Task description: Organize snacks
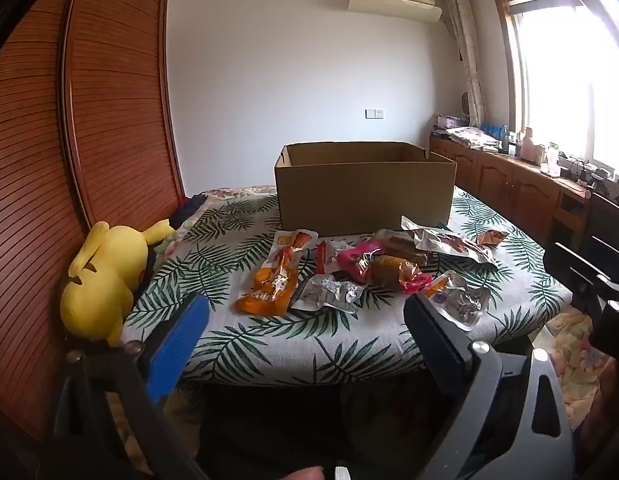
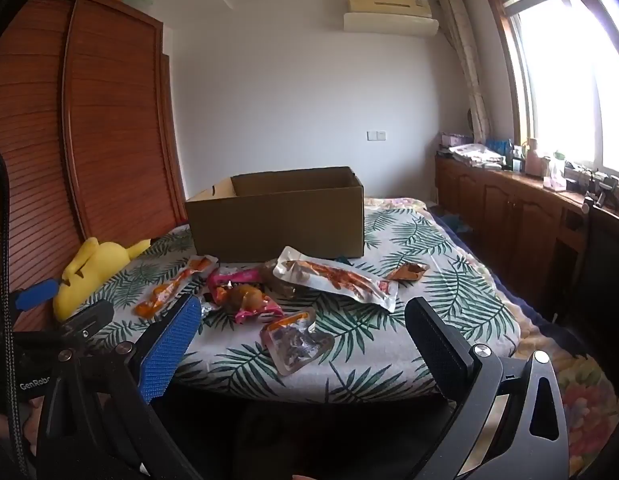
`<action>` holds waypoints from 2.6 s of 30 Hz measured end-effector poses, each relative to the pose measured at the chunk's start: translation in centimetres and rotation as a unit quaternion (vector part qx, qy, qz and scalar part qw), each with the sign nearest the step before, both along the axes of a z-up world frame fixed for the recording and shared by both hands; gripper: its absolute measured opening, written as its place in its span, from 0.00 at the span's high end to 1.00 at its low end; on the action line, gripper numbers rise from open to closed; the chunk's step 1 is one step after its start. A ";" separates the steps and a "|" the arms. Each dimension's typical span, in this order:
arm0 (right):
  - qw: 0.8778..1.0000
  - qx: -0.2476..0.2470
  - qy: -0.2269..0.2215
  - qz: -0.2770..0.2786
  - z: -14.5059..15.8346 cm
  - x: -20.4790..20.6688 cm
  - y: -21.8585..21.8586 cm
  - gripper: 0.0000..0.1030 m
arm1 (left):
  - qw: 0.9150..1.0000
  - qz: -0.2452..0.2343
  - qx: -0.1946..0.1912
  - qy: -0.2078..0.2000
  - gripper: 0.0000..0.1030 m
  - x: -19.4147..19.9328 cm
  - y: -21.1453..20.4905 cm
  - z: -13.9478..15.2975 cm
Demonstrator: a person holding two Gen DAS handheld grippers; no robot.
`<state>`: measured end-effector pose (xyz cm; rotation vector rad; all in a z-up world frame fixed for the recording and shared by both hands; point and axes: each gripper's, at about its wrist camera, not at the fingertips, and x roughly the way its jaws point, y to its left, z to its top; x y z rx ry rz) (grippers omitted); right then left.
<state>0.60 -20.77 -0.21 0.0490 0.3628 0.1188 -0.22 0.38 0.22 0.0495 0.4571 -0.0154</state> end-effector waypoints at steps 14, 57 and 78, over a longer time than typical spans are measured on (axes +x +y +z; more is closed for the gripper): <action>1.000 0.003 0.002 -0.001 0.0 -0.1 -0.2 0.00 | 1.000 0.001 -0.001 -0.003 0.04 -0.1 -0.3 -0.1; 1.000 0.007 -0.001 -0.010 0.2 -0.2 -0.7 0.00 | 1.000 0.006 -0.008 -0.004 0.04 0.1 0.4 0.3; 1.000 -0.004 0.006 -0.001 -0.2 0.5 -0.7 0.00 | 1.000 -0.002 -0.015 0.016 0.04 1.2 0.7 -0.4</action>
